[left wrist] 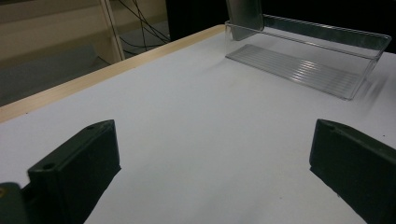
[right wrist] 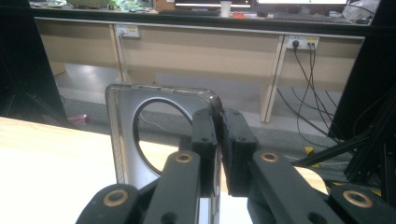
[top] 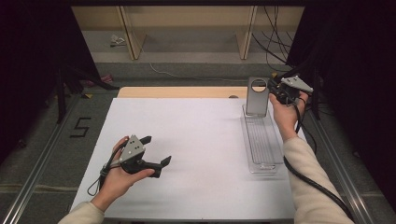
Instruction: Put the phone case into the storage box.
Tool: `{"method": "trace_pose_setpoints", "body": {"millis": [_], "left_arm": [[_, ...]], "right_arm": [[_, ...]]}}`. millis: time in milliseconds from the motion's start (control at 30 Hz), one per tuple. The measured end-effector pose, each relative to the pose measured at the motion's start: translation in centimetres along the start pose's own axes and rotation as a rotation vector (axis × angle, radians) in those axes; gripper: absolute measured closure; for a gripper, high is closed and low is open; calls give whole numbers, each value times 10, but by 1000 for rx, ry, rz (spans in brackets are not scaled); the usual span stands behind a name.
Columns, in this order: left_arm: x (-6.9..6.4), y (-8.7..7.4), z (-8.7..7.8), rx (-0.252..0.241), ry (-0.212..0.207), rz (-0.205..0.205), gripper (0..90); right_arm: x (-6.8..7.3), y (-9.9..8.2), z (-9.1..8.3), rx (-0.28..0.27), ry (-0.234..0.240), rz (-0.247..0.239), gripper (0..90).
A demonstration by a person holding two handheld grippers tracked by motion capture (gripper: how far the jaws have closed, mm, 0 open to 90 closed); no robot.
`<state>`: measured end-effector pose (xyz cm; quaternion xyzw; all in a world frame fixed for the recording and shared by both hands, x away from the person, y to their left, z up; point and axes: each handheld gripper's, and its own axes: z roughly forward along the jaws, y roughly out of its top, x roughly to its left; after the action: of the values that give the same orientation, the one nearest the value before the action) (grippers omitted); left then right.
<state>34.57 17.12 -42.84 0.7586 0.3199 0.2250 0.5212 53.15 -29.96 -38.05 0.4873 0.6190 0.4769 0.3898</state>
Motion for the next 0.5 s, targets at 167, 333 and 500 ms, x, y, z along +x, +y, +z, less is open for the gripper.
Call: {"method": "trace_pose_setpoints", "body": {"millis": [167,333,500], "left_arm": [[0,0,0,0,0,0,11],[0,0,0,0,1,0,11],[0,0,0,-1,2,1,11]], "right_arm": [[-1,-1,1,3,3,-1,850],[-1,-2,3,6,7,-2,849],[-1,-3,3,9,10,-3,849]]}}
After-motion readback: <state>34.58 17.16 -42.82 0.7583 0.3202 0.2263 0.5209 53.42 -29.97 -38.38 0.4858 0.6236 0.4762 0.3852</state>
